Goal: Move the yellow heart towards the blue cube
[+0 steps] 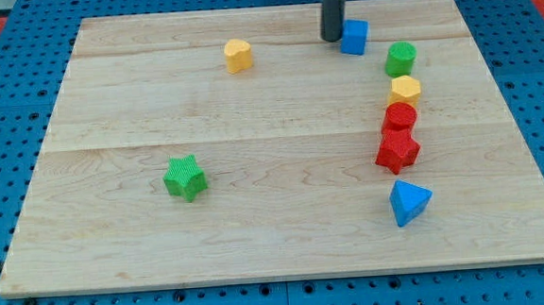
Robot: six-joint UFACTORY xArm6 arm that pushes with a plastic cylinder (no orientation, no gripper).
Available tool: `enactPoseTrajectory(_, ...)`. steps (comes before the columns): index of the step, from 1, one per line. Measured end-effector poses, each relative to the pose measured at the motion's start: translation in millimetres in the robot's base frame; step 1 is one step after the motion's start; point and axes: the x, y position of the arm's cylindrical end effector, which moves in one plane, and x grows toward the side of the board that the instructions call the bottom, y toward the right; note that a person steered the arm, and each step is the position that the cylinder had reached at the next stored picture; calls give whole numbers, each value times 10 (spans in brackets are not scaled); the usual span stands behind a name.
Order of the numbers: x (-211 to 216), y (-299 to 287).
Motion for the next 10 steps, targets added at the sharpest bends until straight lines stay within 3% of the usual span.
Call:
enactPoseTrajectory(3,164,446)
enactPoseTrajectory(4,46,-104)
enactPoseTrajectory(5,234,-681)
enactPoseTrajectory(6,857,-986)
enactPoseTrajectory(7,1029,-1829)
enactPoseTrajectory(8,837,-2267)
enactPoseTrajectory(10,221,-1293)
